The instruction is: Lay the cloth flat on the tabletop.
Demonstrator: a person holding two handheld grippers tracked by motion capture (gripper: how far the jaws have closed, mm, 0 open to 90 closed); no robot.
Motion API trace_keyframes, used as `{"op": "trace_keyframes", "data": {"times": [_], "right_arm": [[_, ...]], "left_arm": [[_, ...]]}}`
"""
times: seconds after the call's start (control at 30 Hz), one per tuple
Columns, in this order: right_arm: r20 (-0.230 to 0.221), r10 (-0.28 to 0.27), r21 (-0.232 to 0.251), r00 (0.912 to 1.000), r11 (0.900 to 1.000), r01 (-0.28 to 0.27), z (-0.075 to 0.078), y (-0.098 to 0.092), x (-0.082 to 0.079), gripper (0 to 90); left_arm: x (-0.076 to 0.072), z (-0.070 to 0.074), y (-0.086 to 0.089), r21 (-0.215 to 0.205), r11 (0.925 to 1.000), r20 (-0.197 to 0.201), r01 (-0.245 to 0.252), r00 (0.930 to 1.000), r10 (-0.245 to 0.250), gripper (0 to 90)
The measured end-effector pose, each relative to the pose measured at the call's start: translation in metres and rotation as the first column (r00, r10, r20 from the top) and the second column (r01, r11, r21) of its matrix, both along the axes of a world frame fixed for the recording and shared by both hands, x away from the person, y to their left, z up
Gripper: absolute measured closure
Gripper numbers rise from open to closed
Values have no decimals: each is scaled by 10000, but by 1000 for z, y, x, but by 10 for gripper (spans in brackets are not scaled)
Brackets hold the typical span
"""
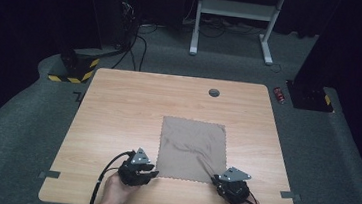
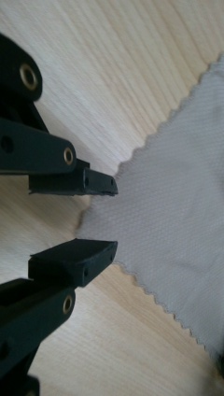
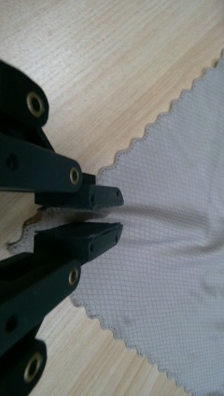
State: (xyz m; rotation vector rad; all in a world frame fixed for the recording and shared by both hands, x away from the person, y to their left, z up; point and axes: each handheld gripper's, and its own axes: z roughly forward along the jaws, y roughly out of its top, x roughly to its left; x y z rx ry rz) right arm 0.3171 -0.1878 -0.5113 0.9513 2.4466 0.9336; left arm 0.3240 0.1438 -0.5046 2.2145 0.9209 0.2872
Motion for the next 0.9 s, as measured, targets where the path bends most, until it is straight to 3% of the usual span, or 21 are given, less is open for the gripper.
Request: {"op": "trace_keyframes", "data": {"times": [0.17,0.2,0.4,0.63,0.77,0.87,0.9], "right_arm": [[-13,-913,421,9958,9949,913,3,-17,11,751],[-108,-1110,497,9938,9925,1114,2,-21,15,748],[-211,-1372,433,9903,9895,1380,-5,-26,22,742],[-261,-1292,409,9913,9906,1302,-5,-28,20,750],[-188,-1236,307,9922,9918,1241,-4,-29,16,754],[-264,-1246,227,9919,9919,1252,-3,-27,17,737],[-269,-1251,238,9918,9918,1258,-3,-27,17,732]], "left_arm": [[5,-5,-15,163,9997,278,203,9994,-207,720],[6,-7,-18,367,9989,378,307,9988,-321,740],[6,-8,-21,728,9954,574,627,9961,-670,897],[4,-4,-16,987,9899,227,1019,9943,-1046,900],[-1,-4,-6,931,9916,144,902,9957,-920,900],[-4,-3,-3,777,9934,429,844,9952,-879,896],[-4,-3,-4,622,9959,490,657,9964,-688,795]]}}
